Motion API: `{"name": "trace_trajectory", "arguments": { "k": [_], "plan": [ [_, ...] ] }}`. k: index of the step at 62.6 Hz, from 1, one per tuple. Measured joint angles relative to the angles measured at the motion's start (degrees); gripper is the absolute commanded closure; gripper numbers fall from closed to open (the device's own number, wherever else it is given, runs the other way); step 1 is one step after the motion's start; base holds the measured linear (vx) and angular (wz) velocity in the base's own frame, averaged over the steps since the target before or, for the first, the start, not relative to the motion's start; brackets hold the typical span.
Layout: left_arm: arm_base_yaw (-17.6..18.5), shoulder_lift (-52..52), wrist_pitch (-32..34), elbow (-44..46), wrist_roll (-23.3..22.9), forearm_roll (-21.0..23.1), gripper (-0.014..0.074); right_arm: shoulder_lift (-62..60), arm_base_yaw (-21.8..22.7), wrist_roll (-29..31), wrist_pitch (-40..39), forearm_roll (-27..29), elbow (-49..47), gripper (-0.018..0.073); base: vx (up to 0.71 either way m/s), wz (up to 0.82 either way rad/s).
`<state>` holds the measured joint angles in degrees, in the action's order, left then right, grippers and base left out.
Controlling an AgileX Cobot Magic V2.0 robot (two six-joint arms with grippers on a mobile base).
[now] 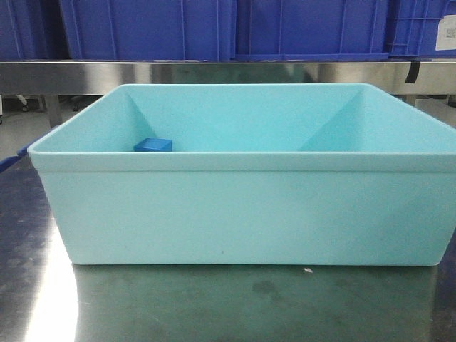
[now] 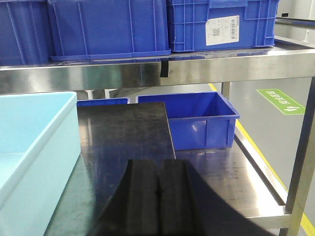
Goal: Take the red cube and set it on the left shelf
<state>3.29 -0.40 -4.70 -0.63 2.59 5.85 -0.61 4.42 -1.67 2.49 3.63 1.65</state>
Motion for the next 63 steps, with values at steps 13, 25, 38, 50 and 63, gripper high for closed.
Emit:
{"name": "trace_trajectory", "arguments": {
  "k": [13,25,38,50,63],
  "plan": [
    [0.0,0.0,0.0,0.0,0.0,0.0,0.0495,0.0,0.0,0.0,0.0,0.0,0.0,0.0505,0.0,0.0],
    [0.0,0.0,0.0,0.0,0.0,0.0,0.0495,0.0,0.0,0.0,0.0,0.0,0.0,0.0505,0.0,0.0],
    [0.0,0.0,0.0,0.0,0.0,0.0,0.0495,0.0,0.0,0.0,0.0,0.0,0.0,0.0505,0.0,0.0],
    [0.0,0.0,0.0,0.0,0.0,0.0,0.0495,0.0,0.0,0.0,0.0,0.0,0.0,0.0505,0.0,0.0],
    [0.0,0.0,0.0,0.0,0.0,0.0,0.0495,0.0,0.0,0.0,-1.59,0.41,0.0,0.0505,0.0,0.0]
  ]
}}
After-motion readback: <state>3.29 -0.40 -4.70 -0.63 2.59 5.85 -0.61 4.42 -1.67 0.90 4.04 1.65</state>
